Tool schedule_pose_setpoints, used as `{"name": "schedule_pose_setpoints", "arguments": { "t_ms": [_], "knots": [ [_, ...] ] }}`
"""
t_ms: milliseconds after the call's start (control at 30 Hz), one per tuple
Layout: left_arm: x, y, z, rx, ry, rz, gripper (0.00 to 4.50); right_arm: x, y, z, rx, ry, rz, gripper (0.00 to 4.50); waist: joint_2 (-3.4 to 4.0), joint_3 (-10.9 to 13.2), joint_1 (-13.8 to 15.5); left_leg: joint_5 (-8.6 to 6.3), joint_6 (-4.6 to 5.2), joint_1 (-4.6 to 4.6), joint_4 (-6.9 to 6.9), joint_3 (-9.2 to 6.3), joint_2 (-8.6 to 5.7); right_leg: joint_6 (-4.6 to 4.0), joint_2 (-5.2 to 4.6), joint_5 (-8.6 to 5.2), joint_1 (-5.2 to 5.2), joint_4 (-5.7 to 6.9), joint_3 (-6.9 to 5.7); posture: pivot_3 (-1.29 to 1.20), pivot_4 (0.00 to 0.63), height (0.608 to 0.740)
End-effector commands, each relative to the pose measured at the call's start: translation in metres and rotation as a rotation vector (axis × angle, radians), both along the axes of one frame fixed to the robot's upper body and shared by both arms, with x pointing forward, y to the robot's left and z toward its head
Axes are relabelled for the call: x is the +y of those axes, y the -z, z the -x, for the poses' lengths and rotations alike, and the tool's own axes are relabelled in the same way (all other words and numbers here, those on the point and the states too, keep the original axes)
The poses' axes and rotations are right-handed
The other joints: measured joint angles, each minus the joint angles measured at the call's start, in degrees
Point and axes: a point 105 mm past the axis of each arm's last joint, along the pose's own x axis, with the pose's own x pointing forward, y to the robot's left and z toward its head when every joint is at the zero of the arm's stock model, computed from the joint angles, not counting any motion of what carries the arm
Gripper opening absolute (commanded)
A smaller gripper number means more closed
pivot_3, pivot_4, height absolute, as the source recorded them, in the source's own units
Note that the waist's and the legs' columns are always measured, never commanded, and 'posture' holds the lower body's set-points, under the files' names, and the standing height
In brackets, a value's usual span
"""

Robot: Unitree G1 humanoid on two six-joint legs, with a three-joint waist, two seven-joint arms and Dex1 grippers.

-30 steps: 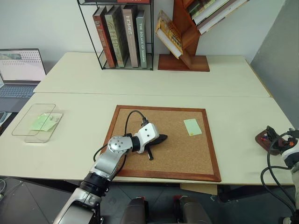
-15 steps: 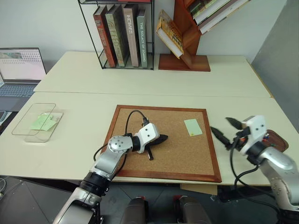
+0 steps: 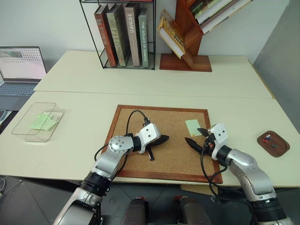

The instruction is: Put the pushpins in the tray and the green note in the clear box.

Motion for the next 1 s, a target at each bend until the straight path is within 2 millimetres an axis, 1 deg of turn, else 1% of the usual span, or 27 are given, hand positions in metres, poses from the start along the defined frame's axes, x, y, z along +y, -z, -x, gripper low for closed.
{"name": "schedule_pose_setpoints", "arguments": {
  "t_ms": [33, 267, 333, 433, 567, 733, 800, 1000],
  "knots": [
    [0.01, 0.024, 0.004, 0.074, -0.037, -0.068, 0.0, 0.003, 0.0, -0.001, -0.029, -0.012, 0.007, 3.07, -0.01, 0.0, -0.03, 0.0, 0.0, 0.01, 0.0, 0.0, 0.01, 0.0, 0.0, 0.0, 0.01, 0.0, 0.0, 0.0, 0.15, 0.74],
    [0.011, 0.024, 0.005, 0.076, -0.035, -0.068, 0.0, 0.001, 0.003, 0.002, -0.032, -0.019, 0.028, 1.59, -0.01, -0.01, -0.03, 0.0, 0.0, 0.0, 0.0, 0.01, 0.0, 0.0, 0.0, 0.0, 0.01, 0.0, 0.01, 0.0, 0.15, 0.74],
    [0.011, 0.024, 0.005, 0.075, -0.034, -0.069, 0.0, 0.001, 0.003, 0.002, -0.037, -0.025, 0.044, 1.34, -0.01, 0.0, -0.03, 0.0, 0.0, 0.01, 0.0, 0.01, 0.0, 0.0, 0.0, 0.0, 0.01, 0.0, 0.01, 0.0, 0.15, 0.74],
    [0.011, 0.024, 0.005, 0.075, -0.034, -0.069, 0.0, 0.001, 0.002, 0.003, -0.043, -0.031, 0.052, 0.7, -0.01, 0.0, -0.03, 0.0, 0.0, 0.0, 0.0, 0.01, 0.0, 0.0, 0.0, 0.0, 0.01, 0.0, 0.01, 0.0, 0.15, 0.74],
    [0.011, 0.024, 0.005, 0.075, -0.033, -0.069, 0.0, 0.001, -0.001, 0.003, -0.059, -0.036, 0.074, 0.03, -0.02, -0.01, -0.02, 0.0, 0.0, 0.0, -0.01, 0.01, 0.0, 0.0, 0.0, 0.0, 0.01, -0.01, 0.01, 0.0, 0.15, 0.74],
    [0.01, 0.025, 0.004, 0.078, -0.032, -0.068, 0.0, 0.004, -0.012, -0.001, -0.105, -0.039, 0.087, 0.03, -0.01, -0.01, -0.01, 0.0, 0.0, 0.01, -0.04, 0.0, 0.0, 0.0, 0.0, 0.0, 0.01, 0.0, 0.0, 0.0, 0.15, 0.74],
    [0.01, 0.025, 0.004, 0.078, -0.031, -0.068, 0.0, 0.009, -0.023, 0.0, -0.147, -0.064, 0.094, 0.03, -0.01, 0.0, -0.01, 0.0, 0.0, 0.01, -0.05, 0.01, -0.01, 0.0, 0.0, 0.0, 0.01, 0.0, 0.0, 0.0, 0.15, 0.74],
    [0.008, 0.025, 0.004, 0.078, -0.031, -0.065, 0.0, 0.023, -0.063, 0.002, -0.261, -0.112, 0.055, 0.03, 0.0, 0.01, -0.04, 0.0, 0.0, -0.01, -0.06, 0.03, -0.01, 0.01, 0.0, 0.0, -0.02, 0.02, 0.02, 0.0, 0.15, 0.74]
  ]
}}
